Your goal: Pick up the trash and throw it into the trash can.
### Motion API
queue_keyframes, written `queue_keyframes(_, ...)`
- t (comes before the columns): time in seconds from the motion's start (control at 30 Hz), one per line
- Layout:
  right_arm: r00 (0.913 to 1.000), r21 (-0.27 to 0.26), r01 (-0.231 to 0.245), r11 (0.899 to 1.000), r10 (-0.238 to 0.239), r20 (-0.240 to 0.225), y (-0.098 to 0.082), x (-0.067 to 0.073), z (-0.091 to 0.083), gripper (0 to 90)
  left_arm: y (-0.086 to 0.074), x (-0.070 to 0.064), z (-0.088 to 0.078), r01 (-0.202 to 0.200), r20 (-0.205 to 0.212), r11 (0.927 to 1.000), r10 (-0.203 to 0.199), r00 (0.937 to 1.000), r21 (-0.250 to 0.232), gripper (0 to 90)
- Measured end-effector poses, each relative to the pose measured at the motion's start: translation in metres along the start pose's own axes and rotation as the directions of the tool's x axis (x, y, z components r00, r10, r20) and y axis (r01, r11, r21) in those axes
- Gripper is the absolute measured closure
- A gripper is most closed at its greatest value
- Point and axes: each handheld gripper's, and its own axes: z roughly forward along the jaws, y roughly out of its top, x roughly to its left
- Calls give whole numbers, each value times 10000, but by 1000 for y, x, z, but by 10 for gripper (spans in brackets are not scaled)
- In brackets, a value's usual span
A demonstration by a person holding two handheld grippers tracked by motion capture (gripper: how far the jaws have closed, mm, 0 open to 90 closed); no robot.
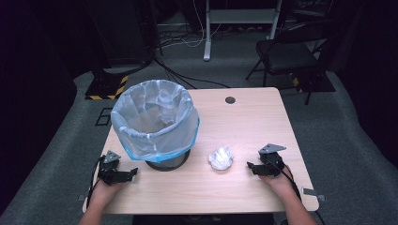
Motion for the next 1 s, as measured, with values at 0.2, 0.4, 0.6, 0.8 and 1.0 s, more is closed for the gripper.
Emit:
queue_keyframes(0.2,9999,150,117,9998,-117,5,1,3,-3,337,0,0,0,3,2,10000,-3,10000,-4,0)
queue_keyframes(0.4,9996,-327,71,9994,-80,-275,6,7,-10,321,0,0,0,4,1,10000,-4,10000,-4,0)
queue_keyframes(0.6,9983,-696,172,9974,-210,-539,11,13,-14,307,0,0,0,8,-1,10000,-8,10000,-7,0)
queue_keyframes(0.8,9962,-1007,175,9948,-259,-828,16,18,-18,296,0,0,0,9,1,10000,-9,10000,-9,0)
queue_keyframes(1.0,9930,-1300,183,9913,-331,-1131,26,22,-27,296,0,0,0,8,-1,10000,-8,10000,-8,0)
